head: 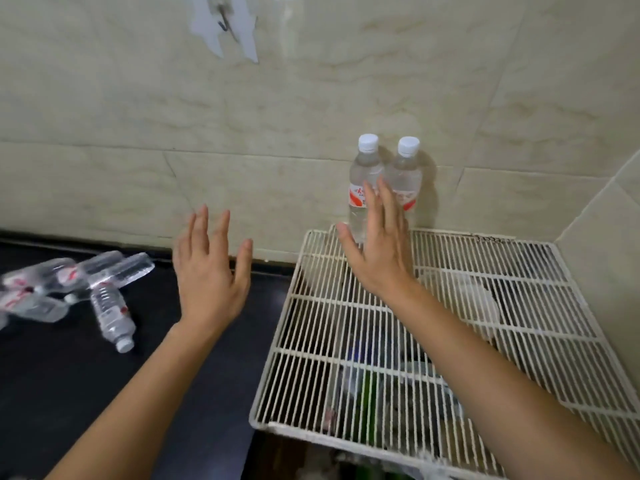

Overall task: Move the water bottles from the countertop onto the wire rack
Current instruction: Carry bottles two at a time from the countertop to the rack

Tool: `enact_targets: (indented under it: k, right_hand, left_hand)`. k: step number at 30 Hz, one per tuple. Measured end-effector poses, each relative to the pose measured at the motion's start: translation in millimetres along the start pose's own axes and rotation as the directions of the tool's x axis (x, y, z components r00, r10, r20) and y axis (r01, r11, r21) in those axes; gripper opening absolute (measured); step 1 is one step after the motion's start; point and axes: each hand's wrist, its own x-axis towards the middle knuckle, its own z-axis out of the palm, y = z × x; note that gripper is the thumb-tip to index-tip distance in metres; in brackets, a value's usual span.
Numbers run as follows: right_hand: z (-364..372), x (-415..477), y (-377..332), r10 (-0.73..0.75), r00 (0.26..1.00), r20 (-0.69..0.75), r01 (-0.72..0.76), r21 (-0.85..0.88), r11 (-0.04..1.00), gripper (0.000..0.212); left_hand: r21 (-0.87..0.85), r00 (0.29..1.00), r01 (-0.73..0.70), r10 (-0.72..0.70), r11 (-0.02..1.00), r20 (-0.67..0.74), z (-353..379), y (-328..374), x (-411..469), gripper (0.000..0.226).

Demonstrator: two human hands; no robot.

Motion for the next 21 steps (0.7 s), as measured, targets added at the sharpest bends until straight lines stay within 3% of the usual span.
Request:
enact_targets:
  k: [7,13,21]
  right_hand:
    - [59.8,-32.8,-103.6,-0.275,0.947,0.165,0.252,0.147,0.957,0.076]
    - [102.5,-64.1,-205.2,-0.370,0.912,0.178,0.333,0.210,0.919,0.068]
    - [202.3,-120.5,-342.4,-0.370,0.873,0.319,0.357,0.103,0.929,0.069]
  left_hand:
    - [0.265,0.980,0.190,-0.169,0.945,-0.102,-90.8,-82.8,-75.5,0.063]
    - [0.342,0.966,0.257,-0.225,0.904,-0.130,-158.0,-171.1,-115.1,0.066]
    - [0.390,0.962,0.265,-0.271,0.882,-0.039,-235.0,-345.3,-169.0,0.065]
